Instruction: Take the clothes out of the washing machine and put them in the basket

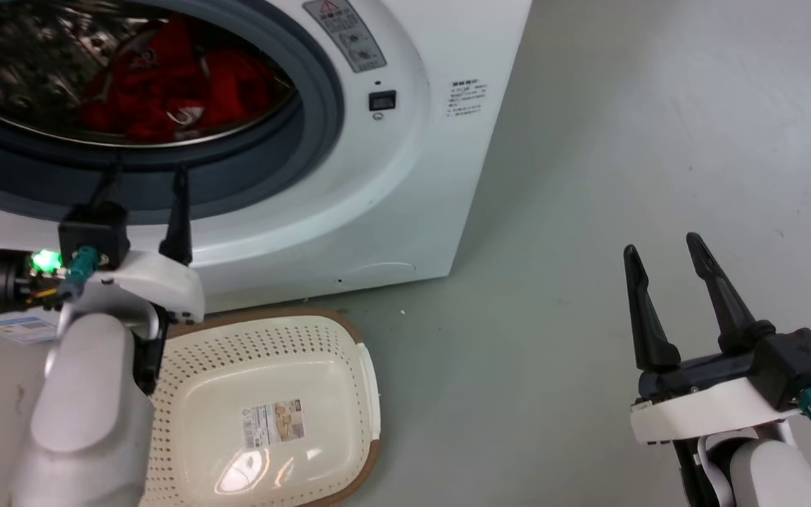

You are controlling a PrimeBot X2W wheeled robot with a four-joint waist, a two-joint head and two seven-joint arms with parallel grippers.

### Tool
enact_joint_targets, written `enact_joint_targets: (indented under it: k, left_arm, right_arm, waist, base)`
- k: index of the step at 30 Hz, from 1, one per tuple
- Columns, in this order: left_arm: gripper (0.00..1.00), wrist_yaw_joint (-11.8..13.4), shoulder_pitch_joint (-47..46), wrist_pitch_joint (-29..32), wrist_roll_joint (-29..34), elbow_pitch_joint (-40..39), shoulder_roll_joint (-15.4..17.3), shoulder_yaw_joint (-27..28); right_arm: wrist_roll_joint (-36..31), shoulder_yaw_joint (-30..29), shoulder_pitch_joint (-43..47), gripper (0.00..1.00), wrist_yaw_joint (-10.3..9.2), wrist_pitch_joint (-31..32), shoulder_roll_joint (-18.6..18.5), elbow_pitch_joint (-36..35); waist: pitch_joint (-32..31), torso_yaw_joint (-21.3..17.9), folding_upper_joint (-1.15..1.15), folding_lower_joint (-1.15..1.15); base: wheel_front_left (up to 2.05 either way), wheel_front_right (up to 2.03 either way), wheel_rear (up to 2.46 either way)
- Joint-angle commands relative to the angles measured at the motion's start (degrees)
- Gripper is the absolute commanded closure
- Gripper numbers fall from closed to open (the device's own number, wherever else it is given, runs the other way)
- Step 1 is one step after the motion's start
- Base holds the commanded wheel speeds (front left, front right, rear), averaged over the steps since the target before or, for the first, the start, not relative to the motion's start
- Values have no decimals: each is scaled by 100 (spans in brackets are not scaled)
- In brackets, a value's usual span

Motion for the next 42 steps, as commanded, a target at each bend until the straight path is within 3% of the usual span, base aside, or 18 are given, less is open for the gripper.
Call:
enact_joint_targets:
  k: [1, 17, 24, 30, 42]
  left_arm:
    - [0, -21, -242, 15, 25, 128, 120, 34]
    - [0, -131, -2072, 609, -66, 1878, 996, 143]
    - [0, -236, -3066, 1098, -25, 2529, 1587, 79]
    - [0, -320, -3891, 1620, 56, 2812, 2067, -92]
    - [0, -370, -4701, 2630, 271, 2788, 2572, -543]
  right_arm:
    - [64, 37, -143, 0, -4, -63, 8, -27]
    - [410, 370, -496, 0, -4, -303, 9, 310]
    - [568, 566, -578, 0, -4, -310, 11, 339]
    - [789, 689, -610, 0, -4, -311, 12, 252]
    - [1096, 965, -693, 0, -4, -311, 10, 160]
  waist:
    - [555, -439, 0, -1]
    - [1116, -1133, 0, -1]
    - [1371, -1492, 0, -1]
    - [1779, -1779, 0, -1]
    - [2316, -2138, 0, -1]
  base:
    - [0, 0, 0]
    - [0, 0, 0]
    - [0, 0, 0]
    - [0, 0, 0]
    - [0, 0, 0]
